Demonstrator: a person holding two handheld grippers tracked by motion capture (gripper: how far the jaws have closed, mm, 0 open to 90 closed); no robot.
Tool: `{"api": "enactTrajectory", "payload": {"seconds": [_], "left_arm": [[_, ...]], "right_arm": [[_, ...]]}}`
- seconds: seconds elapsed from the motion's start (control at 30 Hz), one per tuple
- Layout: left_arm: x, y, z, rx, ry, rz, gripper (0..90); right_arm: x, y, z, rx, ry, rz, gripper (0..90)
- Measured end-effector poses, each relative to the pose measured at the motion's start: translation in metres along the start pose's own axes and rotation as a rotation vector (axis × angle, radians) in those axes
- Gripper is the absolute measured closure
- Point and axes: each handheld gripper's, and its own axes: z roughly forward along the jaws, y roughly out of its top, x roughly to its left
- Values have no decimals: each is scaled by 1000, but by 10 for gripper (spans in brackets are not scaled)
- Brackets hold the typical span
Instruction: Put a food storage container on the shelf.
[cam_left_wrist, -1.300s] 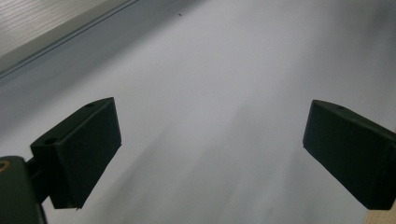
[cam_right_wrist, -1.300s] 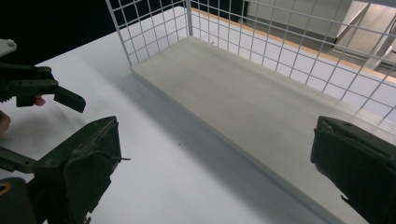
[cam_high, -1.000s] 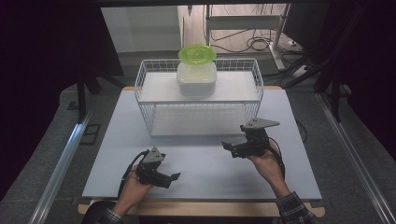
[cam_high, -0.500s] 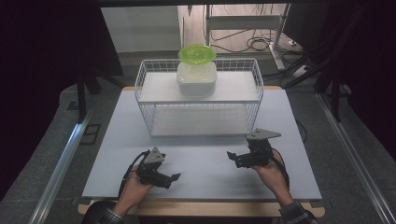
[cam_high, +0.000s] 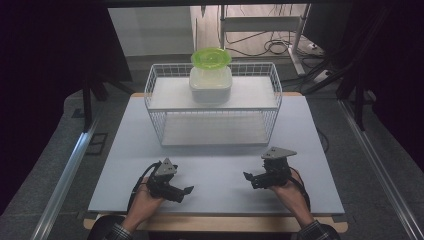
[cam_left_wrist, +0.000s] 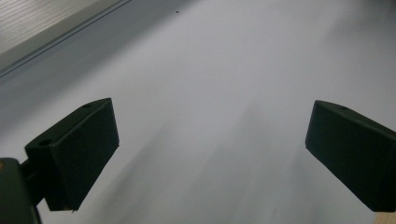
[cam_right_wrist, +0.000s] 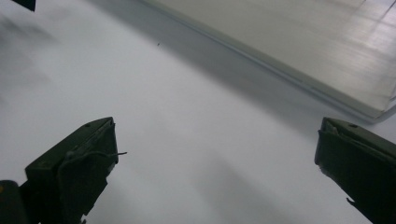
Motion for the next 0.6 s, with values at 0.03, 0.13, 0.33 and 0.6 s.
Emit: {"api": "enactTrajectory", "payload": {"seconds": [0.03, 0.13, 0.33, 0.6], "left_arm": [[0, 0, 0, 0, 0, 1, 23], [0, 0, 1, 3, 1, 5, 23], [-1, 0, 2, 7, 1, 9, 22], [-1, 0, 3, 8, 2, 10, 22]], "right_arm": [[1, -1, 2, 5, 4, 2, 0], [4, -4, 7, 26, 13, -8, 0], [8, -11, 20, 76, 22, -25, 0], [11, -14, 27, 107, 19, -45, 0]]}}
